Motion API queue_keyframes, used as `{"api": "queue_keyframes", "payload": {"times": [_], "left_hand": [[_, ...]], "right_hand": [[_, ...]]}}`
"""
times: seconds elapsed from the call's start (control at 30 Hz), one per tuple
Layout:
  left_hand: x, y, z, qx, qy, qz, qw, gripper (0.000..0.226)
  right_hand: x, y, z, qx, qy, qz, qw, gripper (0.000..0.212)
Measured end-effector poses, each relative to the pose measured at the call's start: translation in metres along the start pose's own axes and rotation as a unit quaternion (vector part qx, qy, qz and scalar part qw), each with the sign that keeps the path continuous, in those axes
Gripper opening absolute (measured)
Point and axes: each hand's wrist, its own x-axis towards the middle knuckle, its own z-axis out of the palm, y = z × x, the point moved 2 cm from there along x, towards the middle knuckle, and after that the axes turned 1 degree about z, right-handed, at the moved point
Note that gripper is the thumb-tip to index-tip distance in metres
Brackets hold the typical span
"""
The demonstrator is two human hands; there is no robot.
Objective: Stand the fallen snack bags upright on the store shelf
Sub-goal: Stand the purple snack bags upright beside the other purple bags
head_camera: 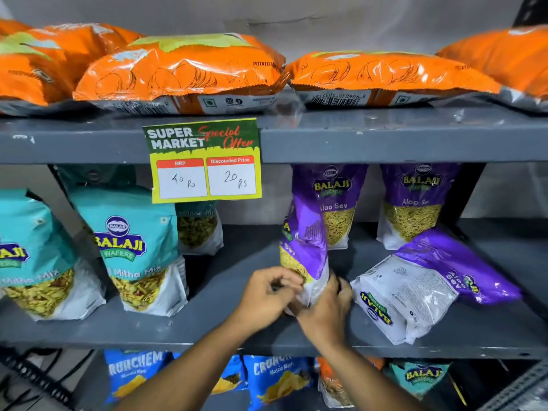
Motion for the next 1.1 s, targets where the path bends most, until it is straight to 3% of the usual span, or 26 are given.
{"api": "queue_keyframes", "payload": {"times": [0.1, 0.2, 0.3, 0.37, 0.53, 0.63, 0.73, 0.87, 0.93, 1.03, 1.1], "left_hand": [[0.015, -0.014, -0.022, -0.053, 0.040, -0.047, 0.997, 0.037], [0.034, -0.023, -0.035, -0.142, -0.028, -0.057, 0.988, 0.075], [0.042, -0.034, -0.036, -0.131, -0.059, -0.063, 0.988, 0.090], [0.042, -0.040, -0.036, -0.098, 0.006, -0.056, 0.994, 0.094], [0.037, -0.036, -0.032, -0.045, 0.100, -0.009, 0.994, 0.081], [0.025, -0.034, -0.029, -0.080, 0.138, -0.007, 0.987, 0.094], [-0.012, -0.038, -0.024, -0.055, 0.207, 0.006, 0.977, 0.064], [-0.051, -0.030, -0.001, -0.015, 0.003, 0.049, 0.999, 0.034], [-0.040, -0.011, 0.016, 0.024, -0.068, 0.094, 0.993, 0.028], [-0.006, 0.025, 0.052, 0.013, -0.094, 0.090, 0.991, 0.033], [0.030, 0.040, 0.083, 0.024, -0.096, 0.033, 0.994, 0.036]], "right_hand": [[0.018, 0.018, -0.012, 0.027, -0.025, -0.003, 0.999, 0.086], [0.034, 0.031, -0.019, 0.092, -0.163, -0.034, 0.982, 0.058], [0.044, 0.032, -0.023, 0.018, -0.234, -0.060, 0.970, 0.045], [0.042, 0.027, -0.023, -0.043, -0.214, -0.088, 0.972, 0.042], [0.032, 0.009, -0.022, -0.026, -0.222, -0.106, 0.969, 0.053], [0.017, 0.005, -0.026, -0.021, -0.157, -0.101, 0.982, 0.061], [-0.012, 0.010, -0.036, -0.002, -0.074, -0.088, 0.993, 0.057], [-0.046, 0.036, -0.064, 0.030, -0.035, -0.067, 0.997, 0.041], [-0.054, 0.058, -0.087, 0.104, 0.044, -0.012, 0.994, 0.043], [-0.043, 0.076, -0.128, 0.205, 0.207, 0.046, 0.955, 0.037], [-0.017, 0.081, -0.151, 0.259, 0.248, 0.108, 0.927, 0.025]]}}
